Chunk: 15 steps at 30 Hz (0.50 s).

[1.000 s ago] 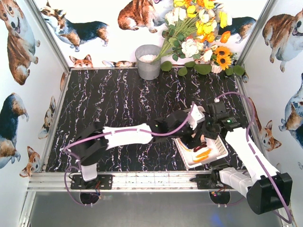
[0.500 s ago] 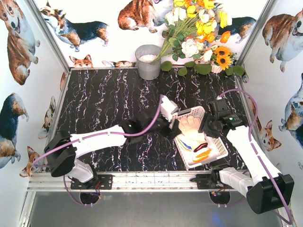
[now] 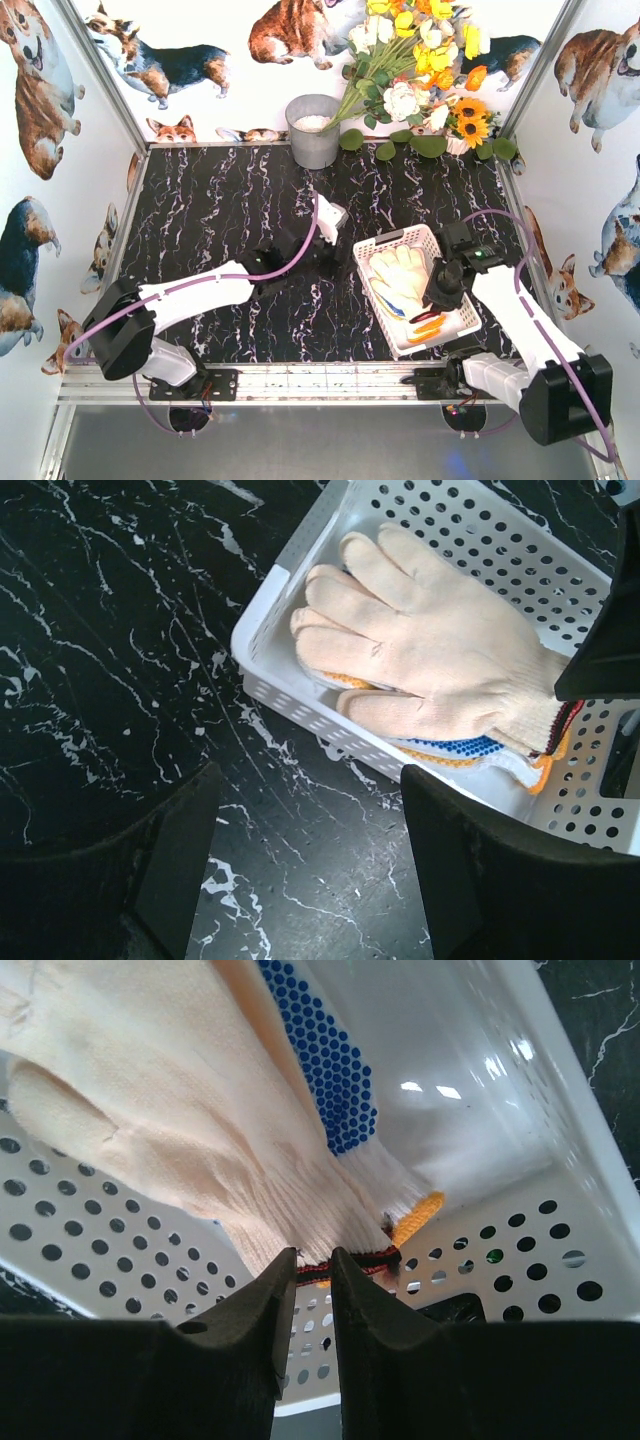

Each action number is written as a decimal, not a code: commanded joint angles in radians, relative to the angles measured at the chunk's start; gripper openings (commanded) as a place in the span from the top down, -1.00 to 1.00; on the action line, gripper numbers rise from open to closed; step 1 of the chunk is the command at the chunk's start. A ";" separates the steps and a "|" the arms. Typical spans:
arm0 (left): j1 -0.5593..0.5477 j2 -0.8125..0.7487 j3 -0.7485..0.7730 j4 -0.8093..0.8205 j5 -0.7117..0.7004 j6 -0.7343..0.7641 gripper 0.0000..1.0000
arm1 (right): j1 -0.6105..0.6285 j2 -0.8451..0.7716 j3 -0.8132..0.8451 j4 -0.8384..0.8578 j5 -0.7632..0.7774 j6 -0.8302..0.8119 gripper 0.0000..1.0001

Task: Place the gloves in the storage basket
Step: Place the glove in the bin.

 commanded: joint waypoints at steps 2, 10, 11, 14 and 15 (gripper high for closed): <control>0.024 -0.033 -0.031 0.018 -0.006 -0.012 -0.34 | 0.003 0.064 -0.002 0.011 0.041 0.018 0.55; 0.039 -0.061 -0.064 0.020 -0.023 -0.017 -0.35 | 0.042 0.125 -0.001 -0.004 0.103 0.059 0.48; 0.042 -0.065 -0.067 0.020 -0.025 -0.017 -0.35 | 0.051 0.131 -0.002 -0.004 0.113 0.065 0.46; 0.051 -0.081 -0.074 0.016 -0.034 -0.017 -0.35 | 0.083 0.157 -0.008 0.004 0.134 0.084 0.40; 0.054 -0.088 -0.076 0.013 -0.036 -0.015 -0.36 | 0.089 0.165 -0.009 0.006 0.139 0.091 0.38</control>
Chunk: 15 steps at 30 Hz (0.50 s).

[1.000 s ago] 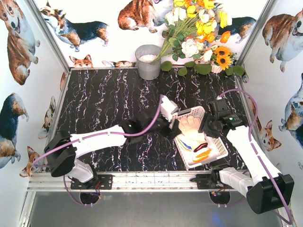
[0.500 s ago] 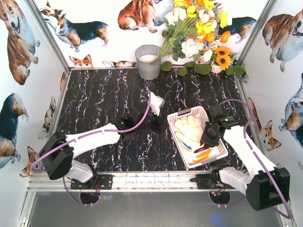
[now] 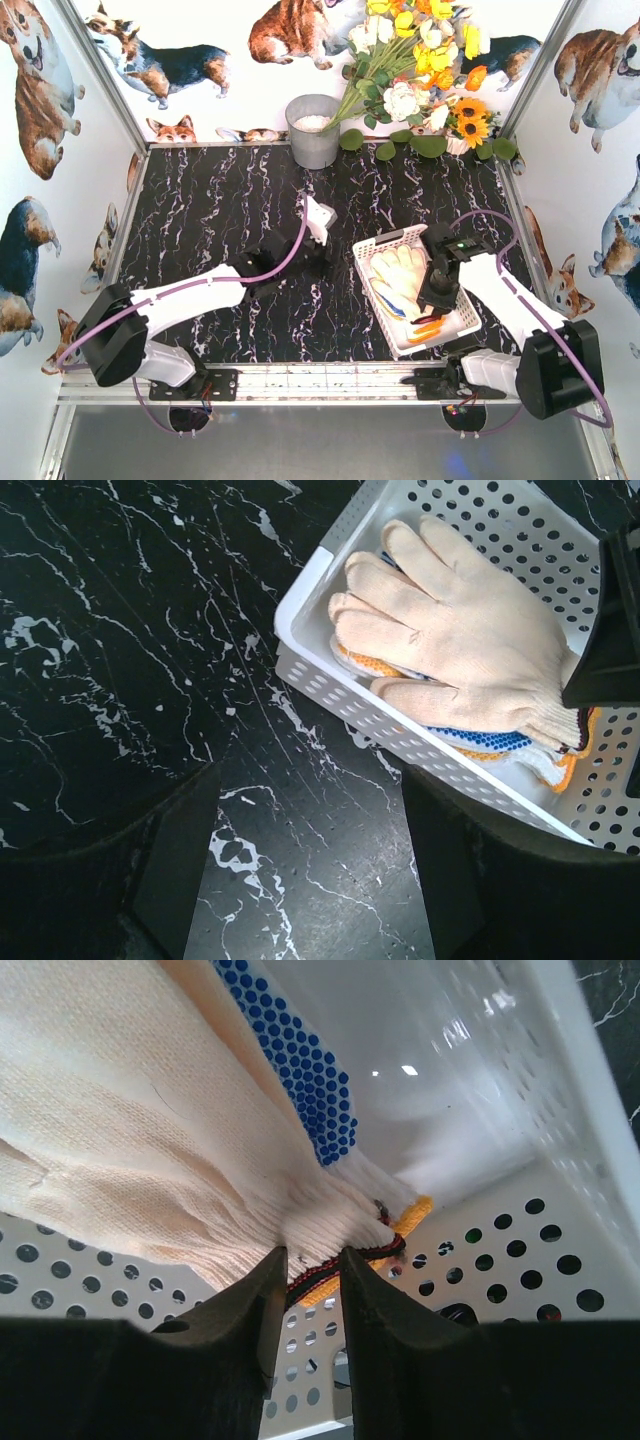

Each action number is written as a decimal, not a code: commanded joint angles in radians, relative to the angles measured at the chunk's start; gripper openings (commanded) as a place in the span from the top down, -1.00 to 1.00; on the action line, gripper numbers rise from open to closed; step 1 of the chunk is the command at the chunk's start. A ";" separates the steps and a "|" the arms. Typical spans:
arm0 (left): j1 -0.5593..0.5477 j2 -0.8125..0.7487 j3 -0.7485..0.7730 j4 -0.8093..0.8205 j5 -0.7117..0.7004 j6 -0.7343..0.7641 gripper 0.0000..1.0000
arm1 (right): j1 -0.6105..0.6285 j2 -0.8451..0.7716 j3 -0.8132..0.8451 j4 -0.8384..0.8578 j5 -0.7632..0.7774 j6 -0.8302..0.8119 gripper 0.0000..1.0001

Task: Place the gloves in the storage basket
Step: Place the glove in the bin.

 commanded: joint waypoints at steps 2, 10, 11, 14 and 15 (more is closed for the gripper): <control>0.024 -0.051 -0.018 0.006 -0.029 -0.006 -0.36 | 0.037 0.035 -0.009 0.008 0.062 0.044 0.37; 0.052 -0.107 0.017 -0.080 -0.095 -0.005 -0.50 | 0.039 -0.138 0.109 -0.018 0.069 -0.017 0.13; 0.060 -0.108 0.033 -0.098 -0.105 -0.001 -0.56 | 0.039 -0.181 0.132 -0.011 0.064 -0.037 0.09; 0.078 -0.095 0.086 -0.120 -0.102 0.030 -0.81 | 0.039 -0.264 0.181 0.068 0.058 -0.104 -0.07; 0.084 -0.084 0.105 -0.125 -0.106 0.040 -0.90 | 0.038 -0.285 0.180 0.123 0.057 -0.129 -0.13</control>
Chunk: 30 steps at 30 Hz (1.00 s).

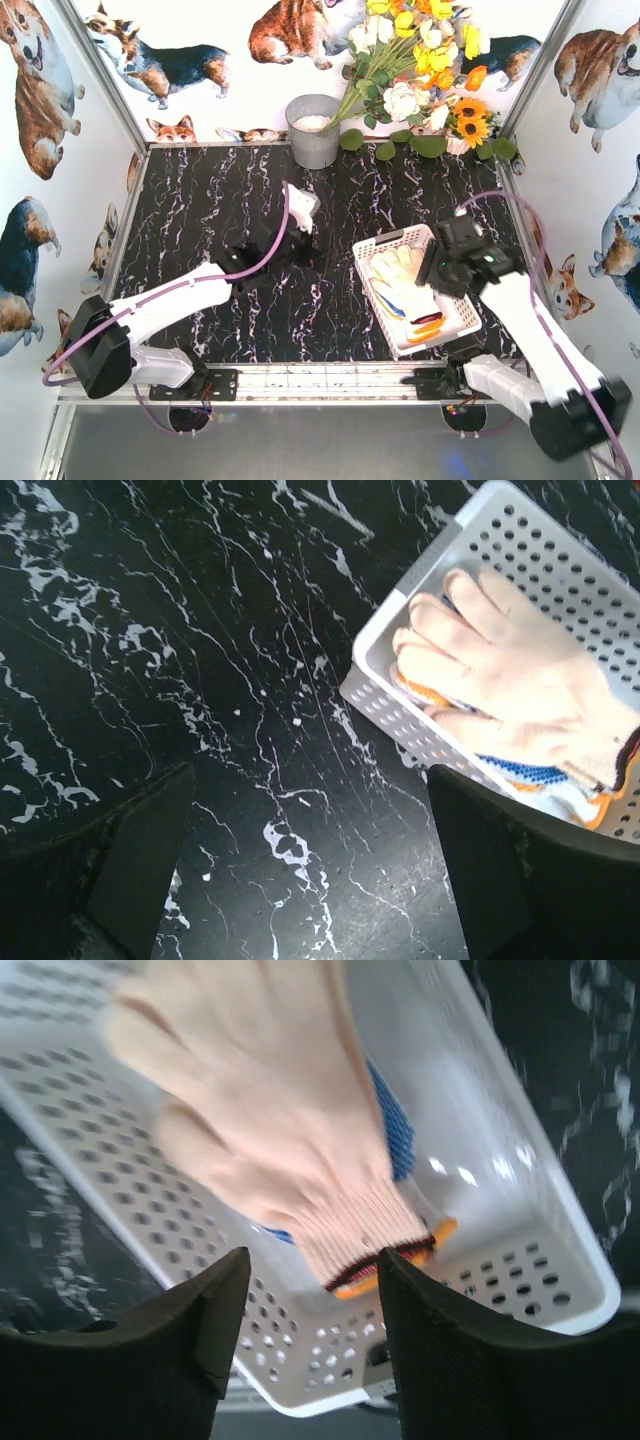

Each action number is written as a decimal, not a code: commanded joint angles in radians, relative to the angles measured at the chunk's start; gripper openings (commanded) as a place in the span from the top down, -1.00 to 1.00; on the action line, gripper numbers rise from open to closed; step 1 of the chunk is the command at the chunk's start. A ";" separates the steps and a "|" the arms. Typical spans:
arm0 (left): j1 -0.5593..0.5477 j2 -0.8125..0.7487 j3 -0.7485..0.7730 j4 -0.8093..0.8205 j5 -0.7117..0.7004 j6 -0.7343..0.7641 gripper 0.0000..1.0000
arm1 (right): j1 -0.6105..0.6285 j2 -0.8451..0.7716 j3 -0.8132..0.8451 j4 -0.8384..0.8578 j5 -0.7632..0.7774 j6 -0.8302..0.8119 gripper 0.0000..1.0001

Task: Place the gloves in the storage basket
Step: Place the glove in the bin, then reset both arms

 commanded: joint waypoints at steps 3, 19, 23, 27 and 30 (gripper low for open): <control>0.065 0.052 0.138 -0.039 -0.024 0.067 -0.99 | -0.007 -0.105 0.081 0.305 0.044 -0.187 -0.26; 0.766 0.032 -0.168 0.206 -0.142 0.116 -0.99 | -0.461 0.077 -0.317 1.171 0.115 -0.449 -0.74; 0.789 -0.001 -0.332 0.457 -0.250 0.182 -0.99 | -0.461 0.116 -0.496 1.479 0.081 -0.496 -0.77; 0.790 0.019 -0.508 0.762 -0.276 0.235 -0.99 | -0.451 0.203 -0.560 1.636 0.021 -0.491 -0.80; 0.790 0.072 -0.600 0.991 -0.238 0.294 -0.99 | -0.412 0.247 -0.531 1.644 0.030 -0.529 -0.83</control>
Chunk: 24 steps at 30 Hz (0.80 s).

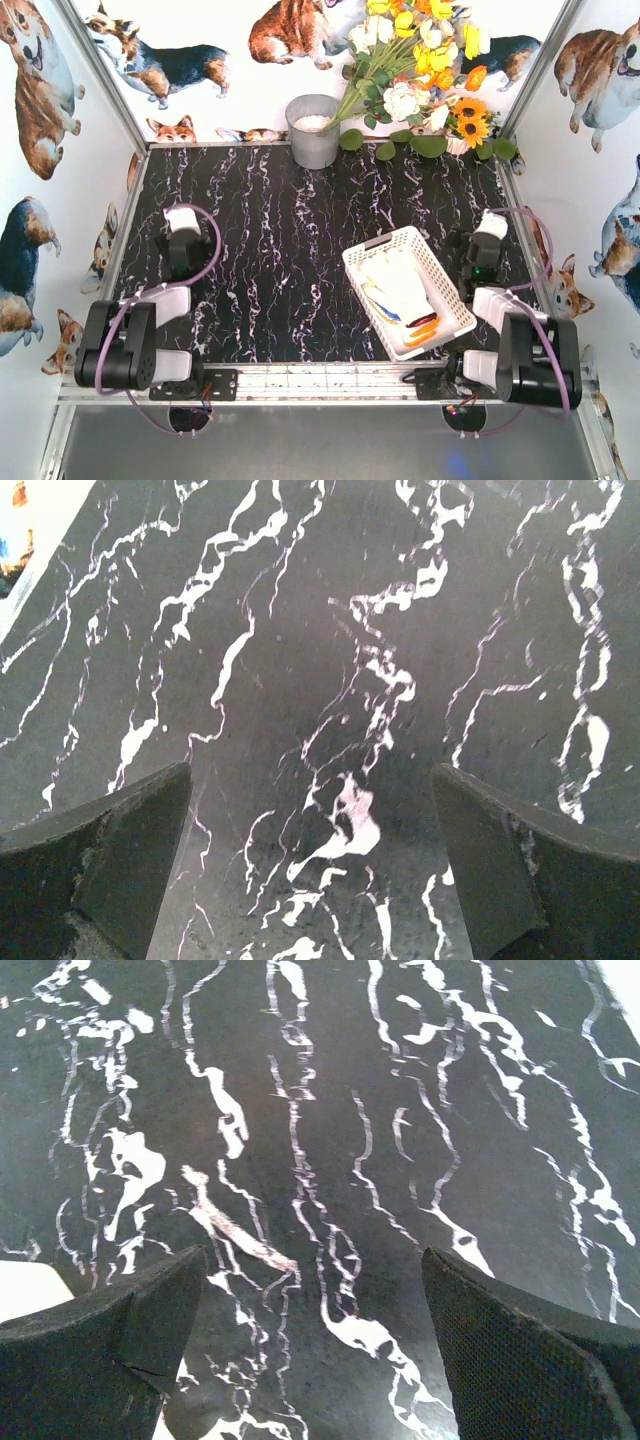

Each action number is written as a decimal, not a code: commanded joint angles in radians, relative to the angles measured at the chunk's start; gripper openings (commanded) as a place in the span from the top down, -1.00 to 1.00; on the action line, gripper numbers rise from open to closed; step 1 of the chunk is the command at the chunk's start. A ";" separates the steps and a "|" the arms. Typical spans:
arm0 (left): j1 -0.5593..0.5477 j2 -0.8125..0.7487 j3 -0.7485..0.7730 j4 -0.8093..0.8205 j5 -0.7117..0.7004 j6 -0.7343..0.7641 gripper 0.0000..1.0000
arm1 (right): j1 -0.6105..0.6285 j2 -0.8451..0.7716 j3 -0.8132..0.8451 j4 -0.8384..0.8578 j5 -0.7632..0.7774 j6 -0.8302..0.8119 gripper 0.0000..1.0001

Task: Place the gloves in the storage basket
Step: Reset both arms

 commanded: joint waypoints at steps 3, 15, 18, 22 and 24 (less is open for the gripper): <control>0.002 0.065 -0.085 0.413 0.054 0.134 -0.99 | 0.086 0.092 0.081 0.182 -0.029 -0.104 -0.82; 0.005 0.242 -0.069 0.561 0.038 0.152 -0.99 | 0.187 0.269 -0.017 0.554 0.002 -0.175 -0.99; 0.004 0.240 -0.070 0.562 0.039 0.149 -0.99 | 0.187 0.258 -0.015 0.539 0.002 -0.174 -0.99; 0.003 0.236 -0.075 0.565 0.042 0.149 -0.99 | 0.187 0.264 -0.021 0.557 0.003 -0.175 -0.99; 0.002 0.236 -0.074 0.565 0.042 0.149 -0.99 | 0.187 0.265 -0.022 0.560 0.002 -0.175 -1.00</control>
